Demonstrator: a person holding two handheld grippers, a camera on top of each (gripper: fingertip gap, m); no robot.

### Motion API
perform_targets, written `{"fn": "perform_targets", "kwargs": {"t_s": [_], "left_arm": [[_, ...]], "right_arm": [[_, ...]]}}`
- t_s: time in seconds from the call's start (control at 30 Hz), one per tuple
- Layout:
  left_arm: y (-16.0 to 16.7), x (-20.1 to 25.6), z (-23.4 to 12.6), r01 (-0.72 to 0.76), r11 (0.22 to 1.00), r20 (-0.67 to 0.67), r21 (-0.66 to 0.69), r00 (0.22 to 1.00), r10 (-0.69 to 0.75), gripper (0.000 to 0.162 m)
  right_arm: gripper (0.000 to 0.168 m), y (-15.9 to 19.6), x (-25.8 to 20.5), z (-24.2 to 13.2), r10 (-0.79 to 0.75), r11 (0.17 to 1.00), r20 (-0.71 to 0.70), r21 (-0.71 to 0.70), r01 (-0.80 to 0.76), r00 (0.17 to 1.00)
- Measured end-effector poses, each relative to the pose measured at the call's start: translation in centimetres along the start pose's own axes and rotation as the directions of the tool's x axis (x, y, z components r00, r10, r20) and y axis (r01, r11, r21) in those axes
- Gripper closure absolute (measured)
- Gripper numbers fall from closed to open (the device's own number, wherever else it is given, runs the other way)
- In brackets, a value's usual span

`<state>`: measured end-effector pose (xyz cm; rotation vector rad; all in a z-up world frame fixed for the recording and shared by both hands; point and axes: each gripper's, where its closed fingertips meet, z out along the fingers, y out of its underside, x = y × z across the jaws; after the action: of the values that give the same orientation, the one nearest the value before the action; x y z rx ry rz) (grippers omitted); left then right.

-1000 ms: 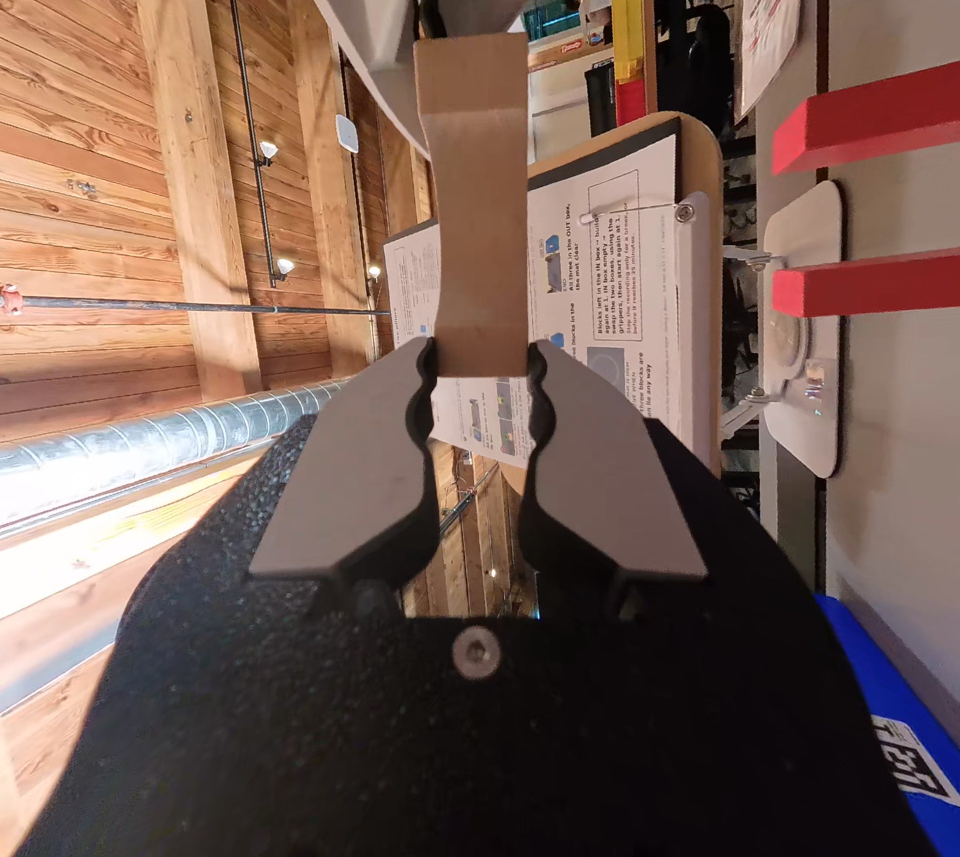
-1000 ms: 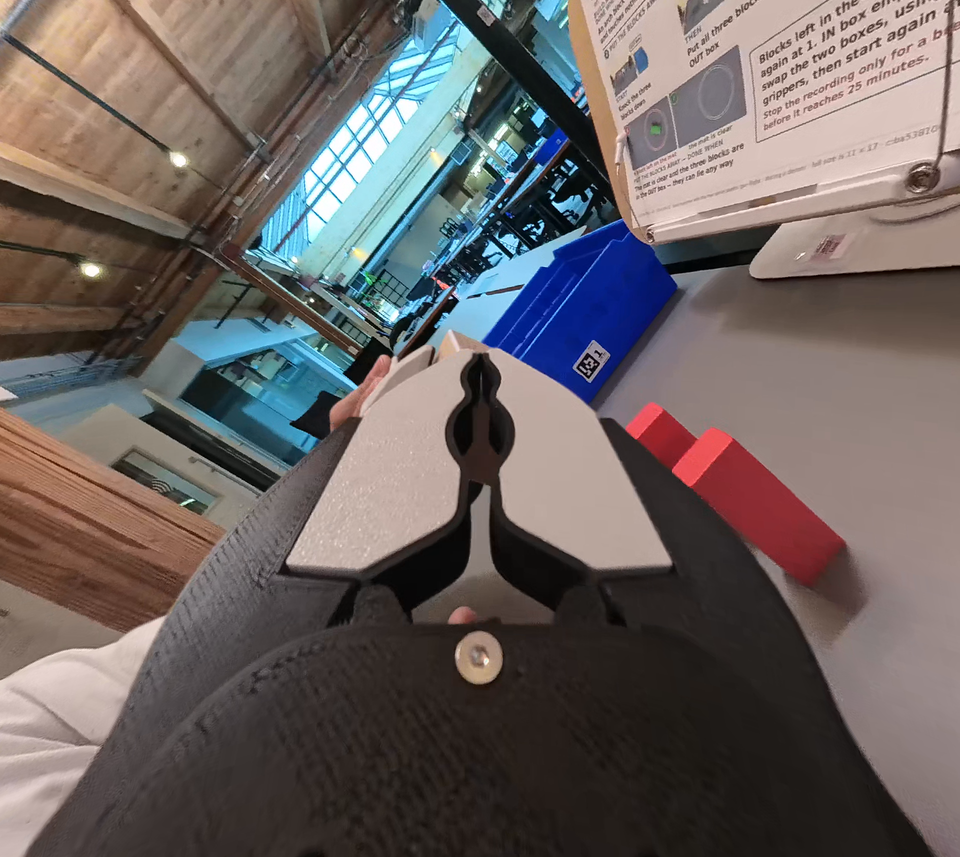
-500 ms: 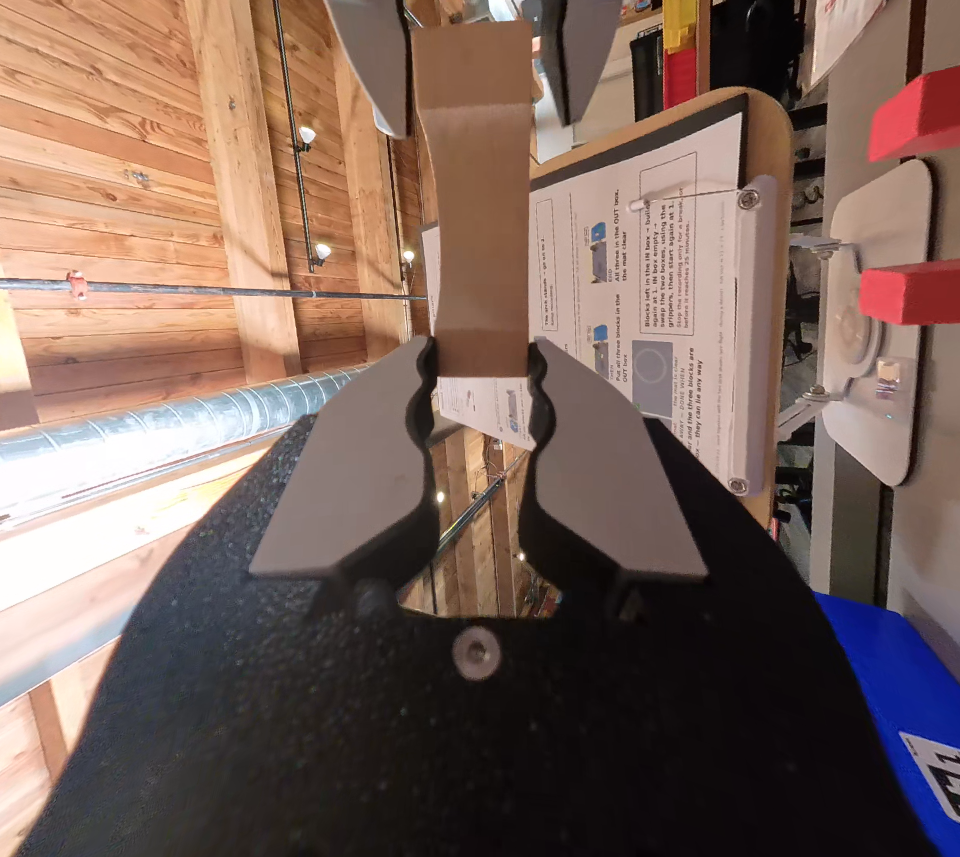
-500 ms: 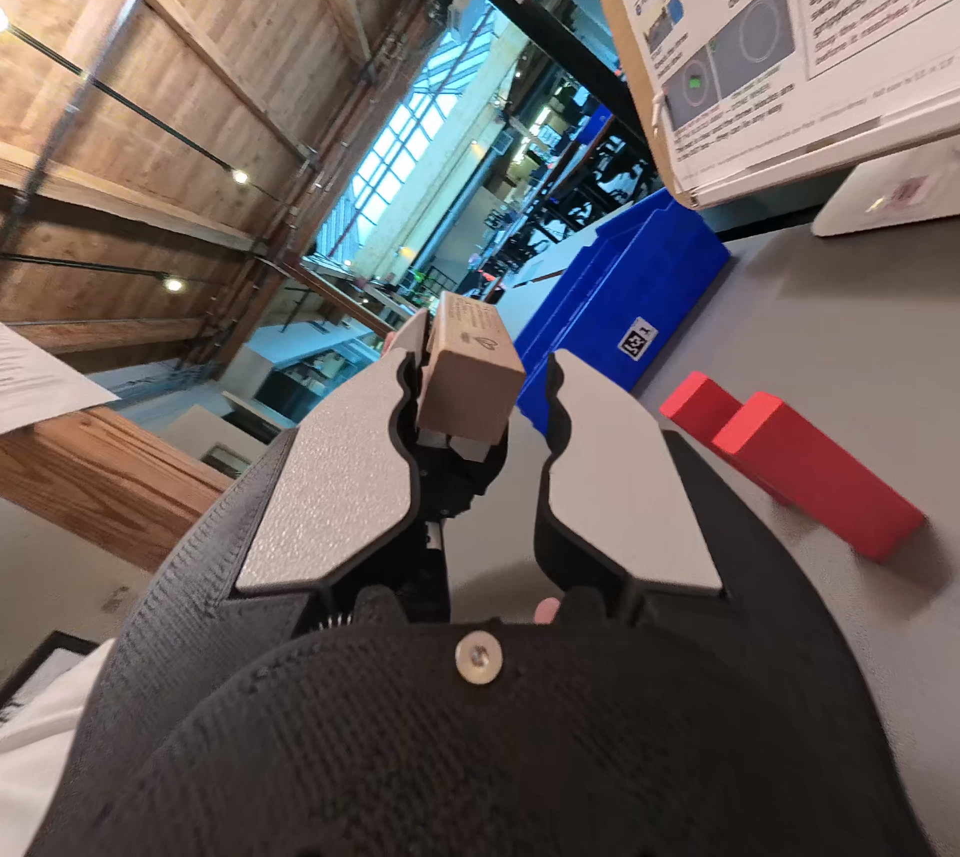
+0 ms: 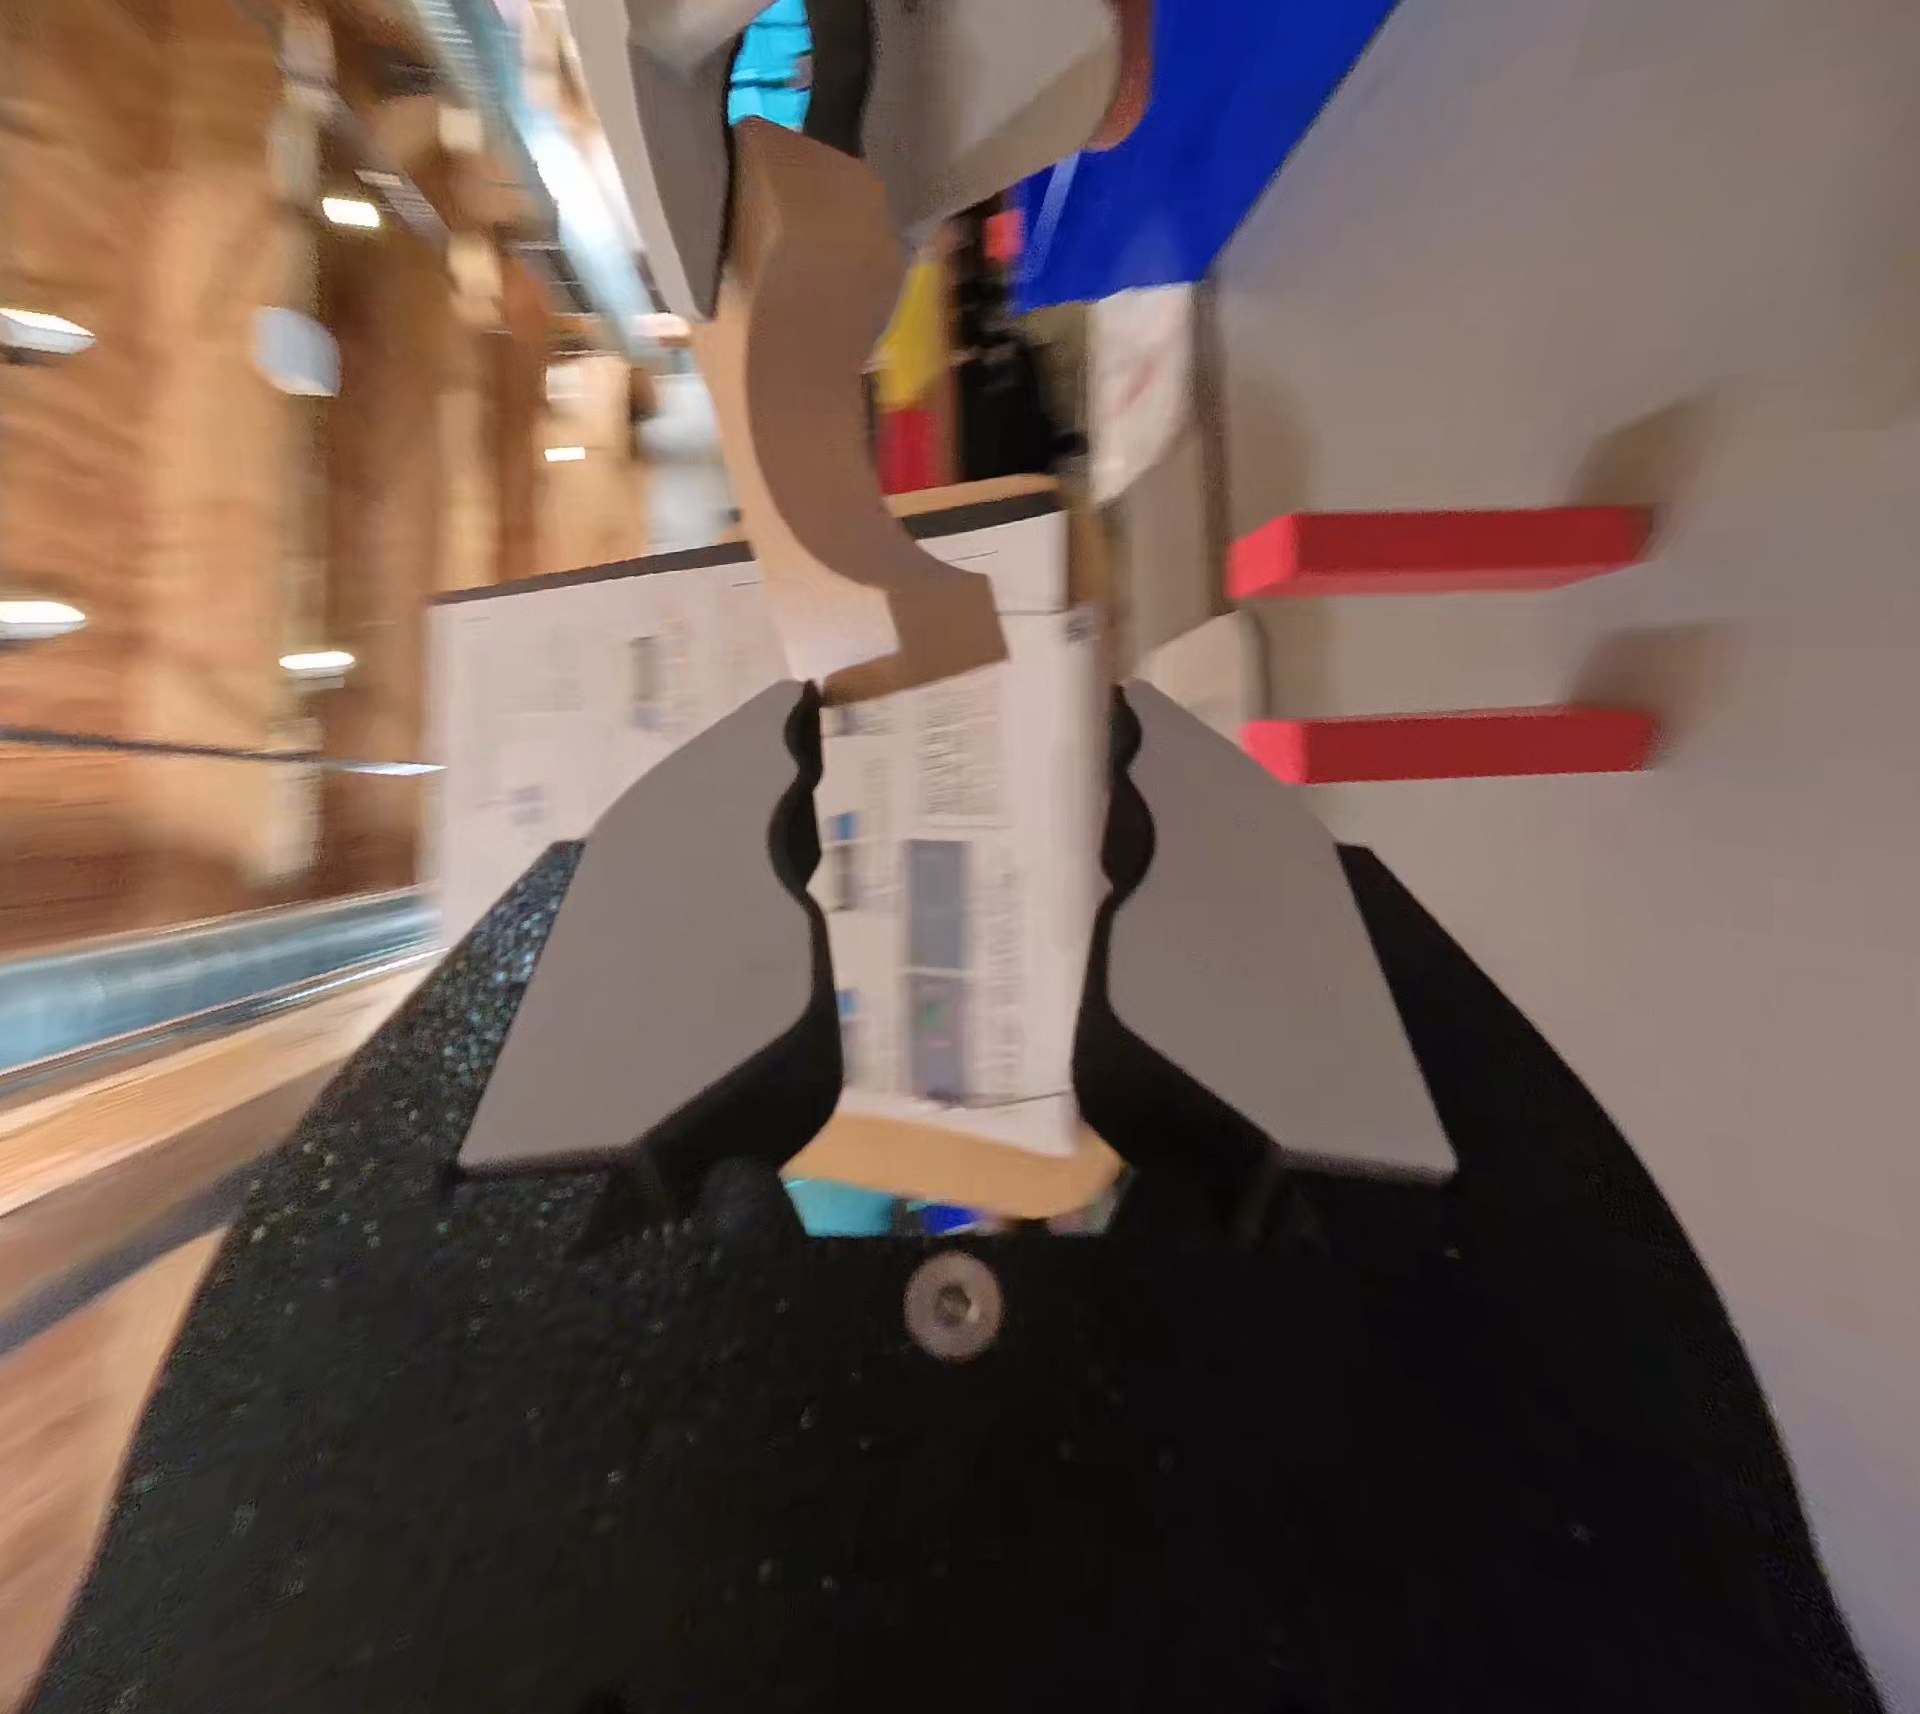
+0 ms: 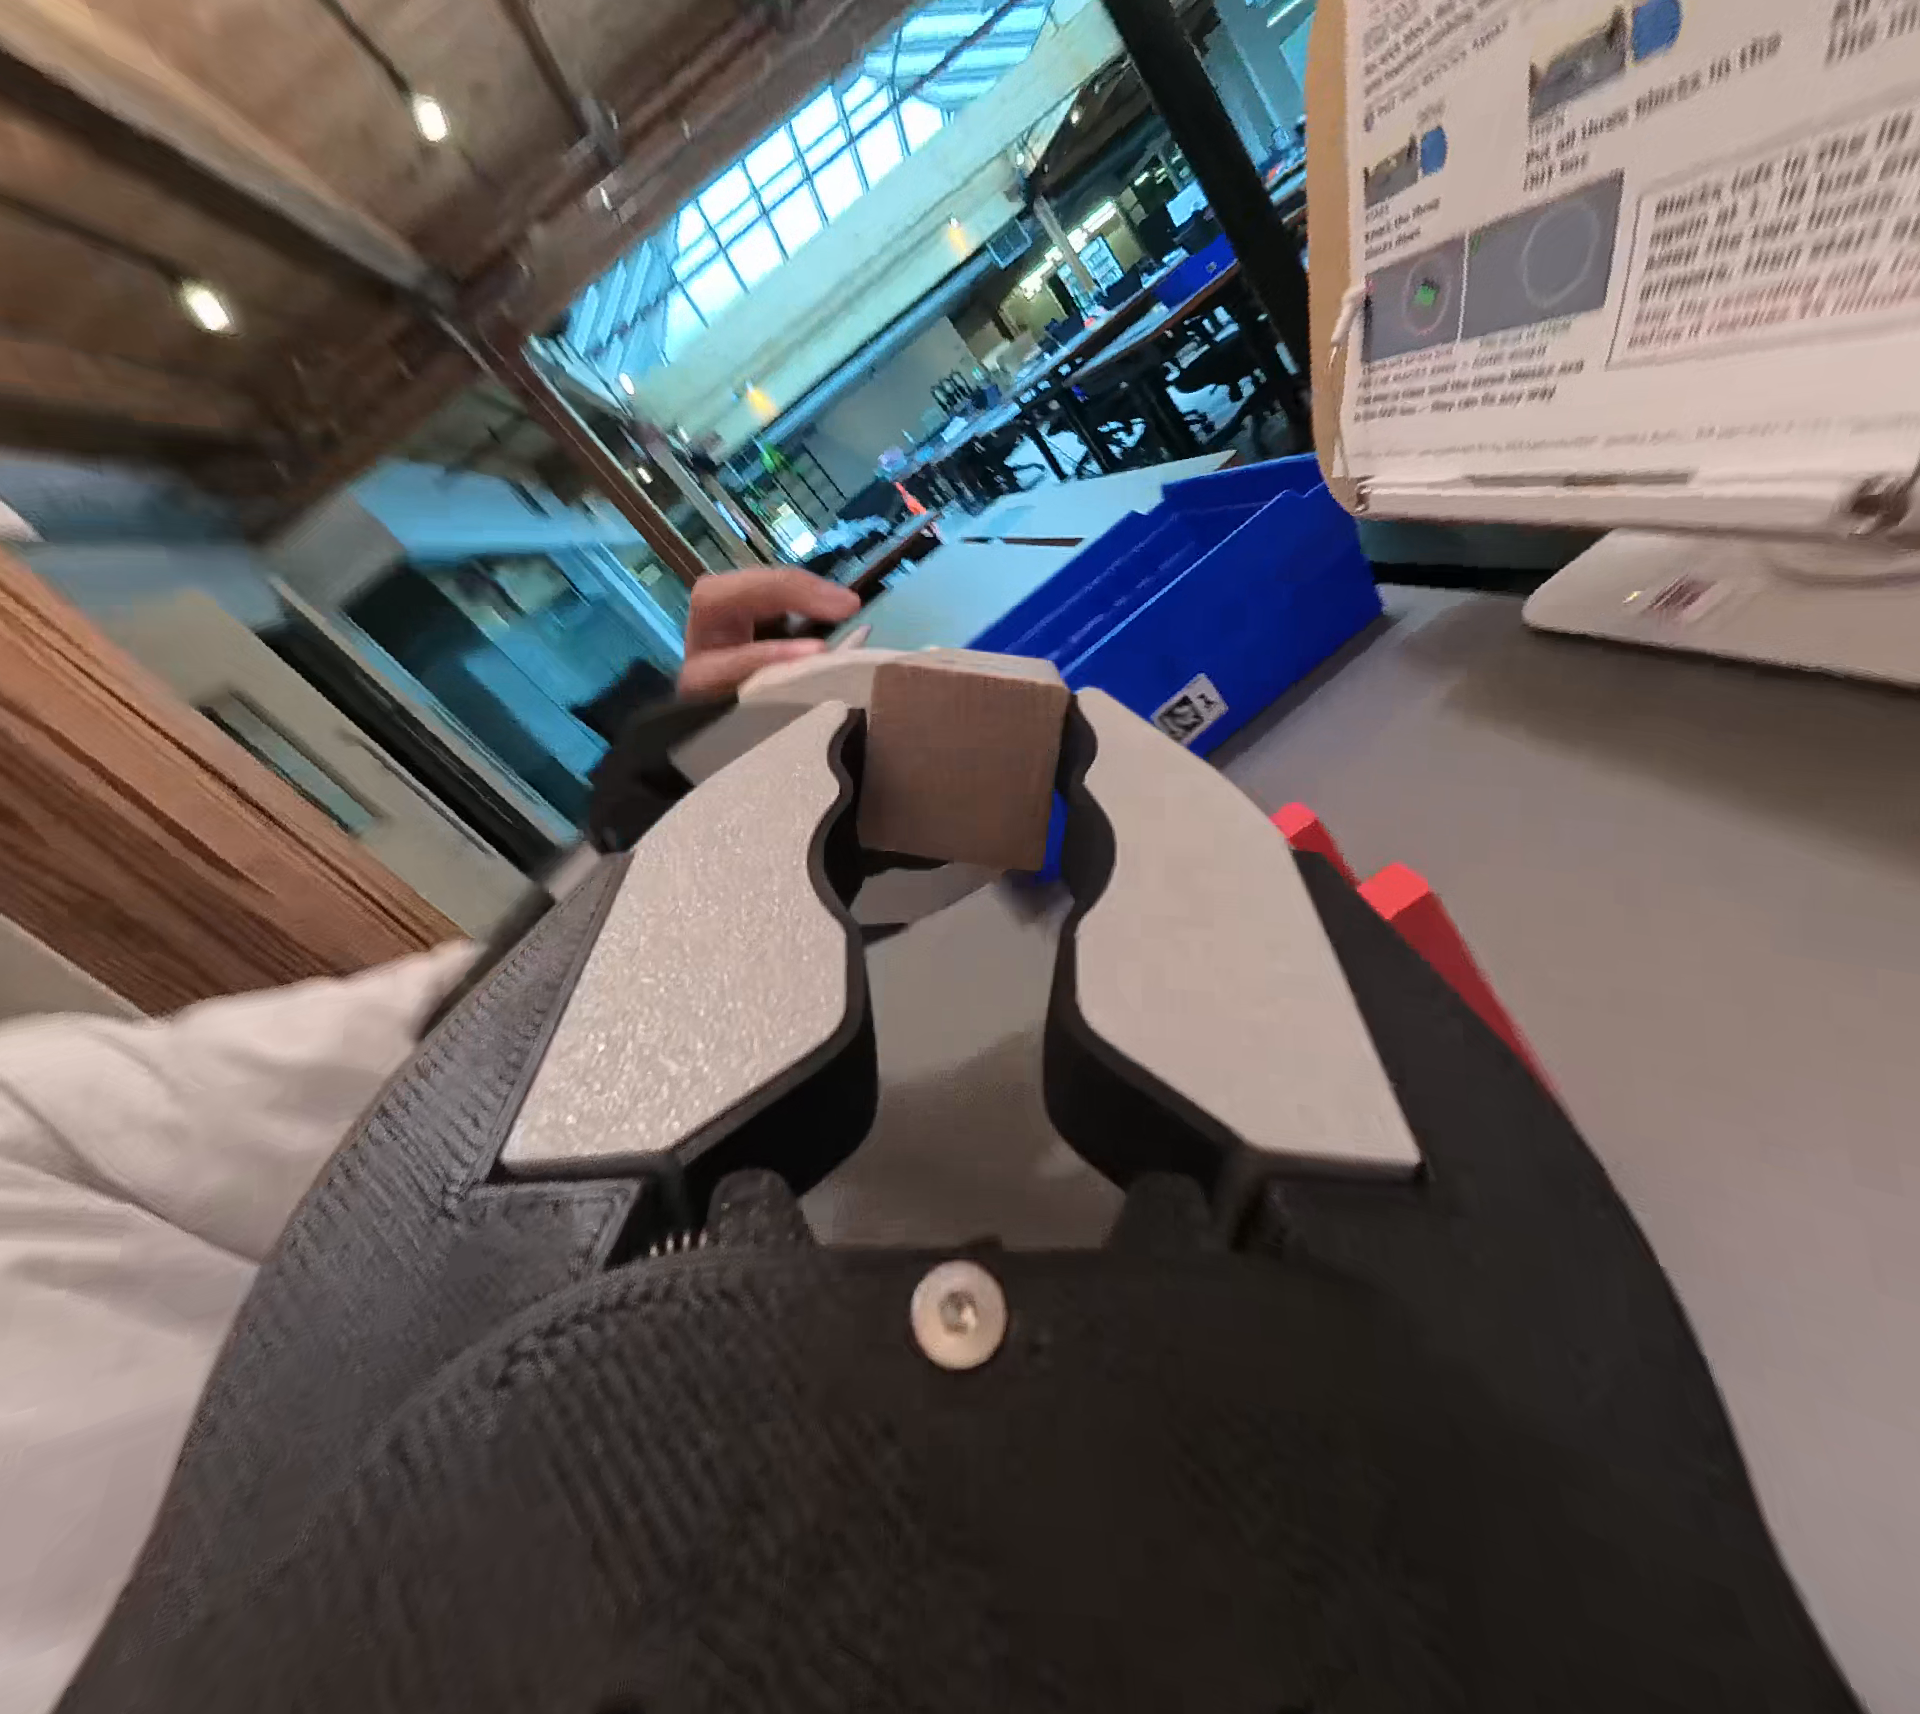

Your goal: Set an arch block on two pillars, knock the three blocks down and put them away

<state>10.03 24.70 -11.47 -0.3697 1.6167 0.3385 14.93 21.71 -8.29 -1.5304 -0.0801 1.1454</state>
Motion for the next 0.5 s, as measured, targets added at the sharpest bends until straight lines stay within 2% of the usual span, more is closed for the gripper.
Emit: {"fn": "perform_targets", "kwargs": {"t_s": [0.03,0.1,0.17,0.2,0.23,0.27,0.33,0.43,0.5], "left_arm": [[-0.3,0.7,-0.3,0.077,0.997,-0.107,0.025,0.991,-0.074,0.107],[-1.1,1.5,-1.2,0.263,0.964,-0.321,0.029,0.916,-0.24,0.106],[-2.0,0.8,-1.9,0.449,0.894,-0.465,0.005,0.792,-0.395,0.095],[-2.5,0.2,-2.3,0.525,0.851,-0.534,-0.018,0.715,-0.452,0.099],[-2.9,-0.2,-2.8,0.581,0.812,-0.606,-0.049,0.629,-0.486,0.096],[-3.3,-0.7,-3.1,0.626,0.776,-0.662,-0.074,0.551,-0.508,0.094],[-3.7,-2.1,-3.0,0.687,0.721,-0.716,-0.095,0.456,-0.529,0.096],[-4.5,-2.9,-2.8,0.714,0.69,-0.788,-0.117,0.356,-0.502,0.099],[-5.2,-2.8,-2.7,0.699,0.705,-0.822,-0.119,0.329,-0.465,0.104]], "right_arm": [[0.133,0.0,-0.1,-0.3,-0.071,0.997,-0.014,-0.015,0.071,0.997],[0.133,0.1,-1.0,-0.8,-0.209,0.977,0.01,-0.037,0.209,0.978],[0.133,0.3,-2.0,-1.0,-0.359,0.932,0.032,-0.037,0.361,0.933],[0.133,0.4,-2.5,-1.2,-0.436,0.899,0.04,-0.035,0.437,0.899],[0.133,0.4,-2.8,-1.4,-0.495,0.867,0.041,-0.035,0.497,0.868],[0.133,0.6,-3.1,-1.6,-0.534,0.843,0.046,-0.044,0.536,0.844],[0.132,1.1,-3.5,-1.7,-0.604,0.793,0.045,-0.063,0.605,0.796],[0.133,2.5,-4.1,-1.6,-0.675,0.725,0.09,-0.103,0.681,0.732],[0.133,3.0,-4.4,-1.5,-0.708,0.691,0.099,-0.111,0.715,0.7]]}}
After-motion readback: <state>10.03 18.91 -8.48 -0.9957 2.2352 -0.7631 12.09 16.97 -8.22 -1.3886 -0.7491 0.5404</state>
